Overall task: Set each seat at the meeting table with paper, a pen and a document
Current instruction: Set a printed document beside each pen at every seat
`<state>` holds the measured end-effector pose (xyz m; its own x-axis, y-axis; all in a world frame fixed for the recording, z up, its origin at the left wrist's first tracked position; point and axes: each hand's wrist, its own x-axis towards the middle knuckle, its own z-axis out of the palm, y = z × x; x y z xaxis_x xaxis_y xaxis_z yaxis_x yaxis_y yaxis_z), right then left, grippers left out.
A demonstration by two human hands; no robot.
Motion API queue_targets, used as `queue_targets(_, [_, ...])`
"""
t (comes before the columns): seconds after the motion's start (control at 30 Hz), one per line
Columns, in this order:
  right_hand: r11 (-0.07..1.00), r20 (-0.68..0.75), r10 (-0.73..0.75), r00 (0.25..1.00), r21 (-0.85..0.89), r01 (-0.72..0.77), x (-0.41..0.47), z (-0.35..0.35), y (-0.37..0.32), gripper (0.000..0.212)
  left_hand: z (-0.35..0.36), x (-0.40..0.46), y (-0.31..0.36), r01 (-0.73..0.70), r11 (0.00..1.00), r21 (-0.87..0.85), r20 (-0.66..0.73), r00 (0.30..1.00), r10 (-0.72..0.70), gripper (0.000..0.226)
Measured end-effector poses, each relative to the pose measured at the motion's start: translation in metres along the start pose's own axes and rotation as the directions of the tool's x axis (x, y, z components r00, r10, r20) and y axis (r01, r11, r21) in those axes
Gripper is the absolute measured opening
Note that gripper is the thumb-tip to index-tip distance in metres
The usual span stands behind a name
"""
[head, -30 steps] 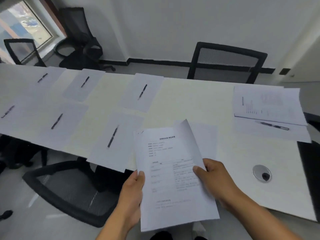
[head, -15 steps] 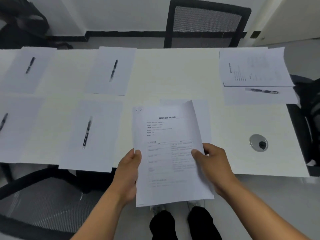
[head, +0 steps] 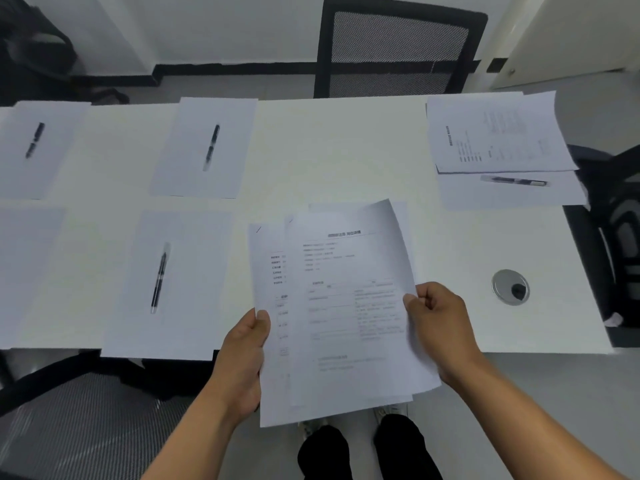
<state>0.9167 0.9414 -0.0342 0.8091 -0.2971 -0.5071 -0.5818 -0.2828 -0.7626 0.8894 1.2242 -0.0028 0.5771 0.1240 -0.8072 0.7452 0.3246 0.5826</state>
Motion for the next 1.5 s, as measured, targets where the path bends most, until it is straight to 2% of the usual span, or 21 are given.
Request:
queue_targets(0.2, [0.984, -0.218, -0.059, 0.974, -0.176, 0.02, 0.029, -0.045, 0.006, 0.018, -0.005, 0.003, 0.002, -0.004, 1.0, -0.002, -0.035, 0.999, 0.004, 0.034])
queue_targets(0.37, [0.97, -0.29, -0.079, 0.954, -0.241, 0.007, 0.049, -0.07, 0.009, 0.016, -0.008, 0.001, 0.005, -0.02, 1.0, 0.001, -0.064, 0.998, 0.02, 0.034])
queue_targets(0.97, [0.963, -0.2, -0.069, 0.977, -0.27, 0.013, 0.082, -0.062, 0.026, 0.022, 0.006, -0.002, 0.004, -0.022, 0.999, 0.043, -0.099, 0.995, 0.026, 0.032])
queue_targets(1.23, [0.957, -0.192, -0.046, 0.98, -0.289, -0.012, 0.076, -0.069, 0.022, 0.01, 0.021, -0.004, 0.007, -0.03, 0.998, 0.048, -0.107, 0.994, 0.035, 0.031])
queue_targets(1.3, [0.948, -0.207, -0.063, 0.976, -0.319, -0.007, 0.073, -0.072, 0.021, 0.012, 0.026, -0.006, 0.009, -0.038, 0.998, 0.045, -0.096, 0.994, 0.042, 0.032])
queue_targets(1.4, [0.916, -0.223, -0.12, 0.967, -0.4, 0.021, 0.067, -0.074, 0.014, 0.031, 0.032, -0.01, 0.011, -0.051, 0.998, 0.045, -0.087, 0.995, 0.054, 0.032])
queue_targets(1.5, [0.912, -0.161, -0.201, 0.966, -0.39, 0.125, 0.057, -0.071, 0.003, 0.028, 0.037, -0.014, 0.012, -0.061, 0.997, 0.043, -0.086, 0.994, 0.065, 0.032])
